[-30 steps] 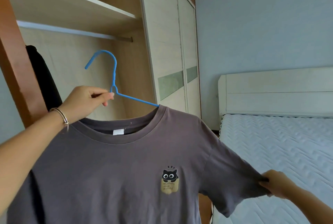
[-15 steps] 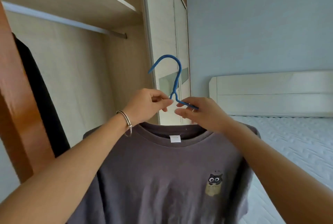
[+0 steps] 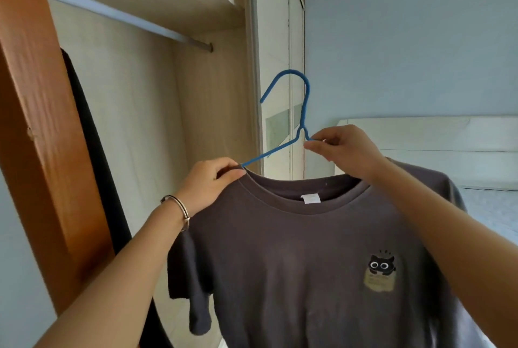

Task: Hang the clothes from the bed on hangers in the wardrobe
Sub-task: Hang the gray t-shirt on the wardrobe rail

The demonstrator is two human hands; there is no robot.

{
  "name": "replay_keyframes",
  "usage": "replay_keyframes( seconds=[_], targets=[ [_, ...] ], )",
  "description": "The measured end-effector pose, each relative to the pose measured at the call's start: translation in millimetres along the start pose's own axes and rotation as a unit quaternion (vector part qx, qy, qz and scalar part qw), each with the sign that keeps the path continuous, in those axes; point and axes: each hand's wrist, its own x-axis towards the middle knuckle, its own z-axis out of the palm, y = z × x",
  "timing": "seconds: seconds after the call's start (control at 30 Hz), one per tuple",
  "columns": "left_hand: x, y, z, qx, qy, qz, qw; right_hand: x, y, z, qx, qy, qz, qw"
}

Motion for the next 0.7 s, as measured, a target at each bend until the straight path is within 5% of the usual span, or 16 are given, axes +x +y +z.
replay_keyframes(
  seconds=[0.37,0.5,0.7],
  targets=[
    [90.3,-33.4,26.5,0.016,0.07,0.102,0.992,84.5,35.2,52.3,0.049,0.0,-0.01,0.999],
    [149.8,-47.1,30.9,0.086,0.094,0.132,0.983,148.1,35.5,87.0,0.072,-0.04,-0.064,0.995],
    [230.4,-107.0,-1.0,0.095,0.202,0.058,0.973,256.1,50.3,92.9,0.004,-0.131,-0.203,0.97]
  ],
)
